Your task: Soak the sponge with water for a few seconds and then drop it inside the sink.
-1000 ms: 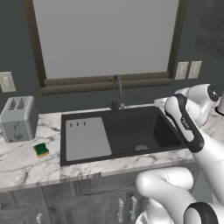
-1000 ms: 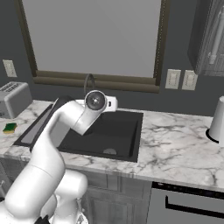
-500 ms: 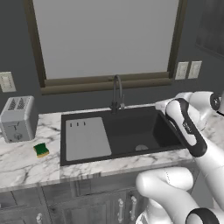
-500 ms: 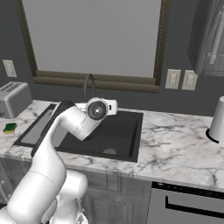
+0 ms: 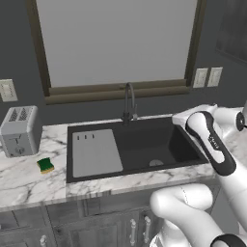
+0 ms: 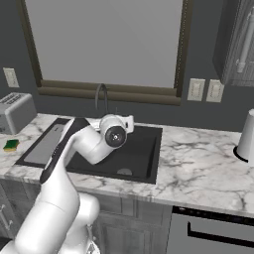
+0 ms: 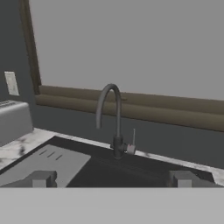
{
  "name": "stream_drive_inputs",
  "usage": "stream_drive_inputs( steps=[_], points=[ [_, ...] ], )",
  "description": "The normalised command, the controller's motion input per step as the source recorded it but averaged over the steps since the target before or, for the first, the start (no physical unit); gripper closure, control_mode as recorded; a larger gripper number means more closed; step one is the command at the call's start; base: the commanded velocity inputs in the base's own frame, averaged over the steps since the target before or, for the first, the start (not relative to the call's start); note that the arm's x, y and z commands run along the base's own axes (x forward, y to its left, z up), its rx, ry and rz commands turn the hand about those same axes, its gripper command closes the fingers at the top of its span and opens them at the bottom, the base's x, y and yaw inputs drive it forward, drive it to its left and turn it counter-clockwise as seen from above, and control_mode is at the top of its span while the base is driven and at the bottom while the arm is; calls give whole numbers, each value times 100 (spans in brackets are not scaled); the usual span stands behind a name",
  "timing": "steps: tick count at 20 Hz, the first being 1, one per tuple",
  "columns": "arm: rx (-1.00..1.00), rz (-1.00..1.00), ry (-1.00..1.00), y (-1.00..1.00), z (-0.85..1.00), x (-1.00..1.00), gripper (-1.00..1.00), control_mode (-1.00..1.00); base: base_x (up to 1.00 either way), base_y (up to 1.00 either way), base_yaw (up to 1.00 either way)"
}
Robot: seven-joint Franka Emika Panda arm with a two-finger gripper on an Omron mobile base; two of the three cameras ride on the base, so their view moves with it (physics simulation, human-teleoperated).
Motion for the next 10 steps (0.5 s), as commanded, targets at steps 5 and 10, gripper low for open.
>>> stream_drive_inputs(
  steps=[5,10],
  points=[
    [0,9,-8,0,0,0,-100,-100,0,0,0],
    [0,7,0,2,-4,0,-100,-100,0,0,0]
  ],
)
